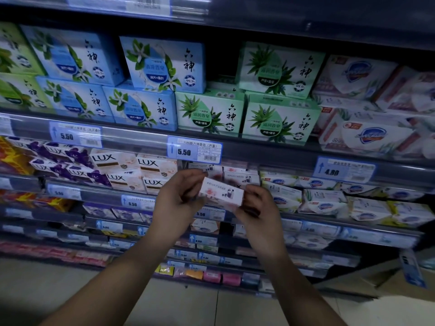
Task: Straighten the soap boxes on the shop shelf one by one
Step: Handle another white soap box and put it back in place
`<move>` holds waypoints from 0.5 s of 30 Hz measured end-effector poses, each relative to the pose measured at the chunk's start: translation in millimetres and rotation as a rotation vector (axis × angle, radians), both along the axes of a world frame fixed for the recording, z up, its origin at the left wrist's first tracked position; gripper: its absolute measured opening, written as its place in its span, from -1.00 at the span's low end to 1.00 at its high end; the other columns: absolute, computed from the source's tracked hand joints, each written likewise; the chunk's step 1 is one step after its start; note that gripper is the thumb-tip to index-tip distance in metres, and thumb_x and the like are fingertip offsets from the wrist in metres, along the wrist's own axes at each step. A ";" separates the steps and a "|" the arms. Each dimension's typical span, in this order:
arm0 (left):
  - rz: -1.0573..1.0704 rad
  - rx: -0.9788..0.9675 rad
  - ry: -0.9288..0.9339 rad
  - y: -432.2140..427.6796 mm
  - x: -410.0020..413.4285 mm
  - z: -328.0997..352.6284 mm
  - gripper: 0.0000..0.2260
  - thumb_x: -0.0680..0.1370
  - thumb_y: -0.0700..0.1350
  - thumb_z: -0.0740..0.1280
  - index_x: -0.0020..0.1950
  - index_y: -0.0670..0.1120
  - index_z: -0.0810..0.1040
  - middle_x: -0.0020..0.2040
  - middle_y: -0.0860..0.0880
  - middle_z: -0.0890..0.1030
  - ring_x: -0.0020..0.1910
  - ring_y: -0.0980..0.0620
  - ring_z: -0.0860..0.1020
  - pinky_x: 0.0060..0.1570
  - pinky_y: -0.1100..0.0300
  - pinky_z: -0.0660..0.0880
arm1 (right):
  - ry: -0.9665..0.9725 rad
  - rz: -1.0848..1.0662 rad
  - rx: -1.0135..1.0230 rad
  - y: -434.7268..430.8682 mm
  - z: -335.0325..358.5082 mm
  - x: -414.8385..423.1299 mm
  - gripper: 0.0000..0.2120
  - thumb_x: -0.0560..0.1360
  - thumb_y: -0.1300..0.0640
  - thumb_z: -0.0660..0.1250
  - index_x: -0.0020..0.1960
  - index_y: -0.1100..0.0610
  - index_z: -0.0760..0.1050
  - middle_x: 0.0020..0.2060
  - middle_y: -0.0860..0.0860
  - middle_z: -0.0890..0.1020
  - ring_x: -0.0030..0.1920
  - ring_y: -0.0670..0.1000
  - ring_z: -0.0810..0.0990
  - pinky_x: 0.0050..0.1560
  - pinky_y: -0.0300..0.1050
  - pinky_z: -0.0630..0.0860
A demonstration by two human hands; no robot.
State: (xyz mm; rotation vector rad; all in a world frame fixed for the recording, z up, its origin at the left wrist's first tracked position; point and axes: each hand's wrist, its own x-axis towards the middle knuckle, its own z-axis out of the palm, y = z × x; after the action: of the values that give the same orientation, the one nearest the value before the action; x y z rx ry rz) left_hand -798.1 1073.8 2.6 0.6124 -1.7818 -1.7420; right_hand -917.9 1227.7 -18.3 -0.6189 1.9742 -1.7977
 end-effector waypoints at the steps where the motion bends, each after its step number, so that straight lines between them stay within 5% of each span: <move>1: 0.011 0.022 0.011 -2.1 2.0 1.1 -0.58 0.49 -0.48 0.42 0.26 -0.14 0.57 0.20 0.05 0.70 0.25 0.11 0.62 0.13 0.18 0.60 | -0.039 -0.014 -0.045 0.5 2.0 1.0 -0.59 0.41 0.08 0.57 0.18 -0.06 0.50 0.03 -0.15 0.72 0.10 -0.16 0.68 0.04 -0.26 0.61; 5: -0.023 0.034 0.002 -4.2 10.8 5.4 -0.64 0.50 -0.25 0.48 0.28 -0.05 0.58 0.16 0.11 0.71 0.18 0.14 0.64 0.11 0.22 0.62 | -0.091 -0.080 -0.156 2.0 11.2 2.8 -0.73 0.44 0.06 0.52 0.08 0.08 0.56 -0.12 -0.13 0.72 -0.05 -0.12 0.70 -0.10 -0.32 0.58; 9: -0.123 0.082 -0.057 -1.4 18.7 6.9 -0.48 0.49 -0.23 0.50 0.43 0.02 0.51 0.32 0.07 0.63 0.20 -0.03 0.65 0.18 0.00 0.61 | 0.003 -0.059 -0.150 2.3 20.7 1.4 -0.92 0.52 0.09 0.47 -0.03 0.09 0.64 -0.28 -0.10 0.68 -0.23 -0.11 0.63 -0.14 -0.27 0.57; 15: -0.104 0.082 -0.012 2.7 24.5 10.3 -0.40 0.39 -0.07 0.55 0.43 0.09 0.53 0.36 0.06 0.60 0.18 -0.09 0.66 0.16 0.00 0.62 | -0.012 -0.050 -0.147 5.3 25.9 3.7 -0.92 0.55 0.06 0.44 -0.02 0.06 0.66 -0.31 -0.11 0.67 -0.28 -0.17 0.62 -0.25 -0.36 0.54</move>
State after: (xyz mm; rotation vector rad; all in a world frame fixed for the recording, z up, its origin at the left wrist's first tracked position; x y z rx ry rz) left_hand -773.5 1076.5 12.8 0.5746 -1.7862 -1.8926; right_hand -914.2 1232.9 7.6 -0.6072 1.8784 -1.9854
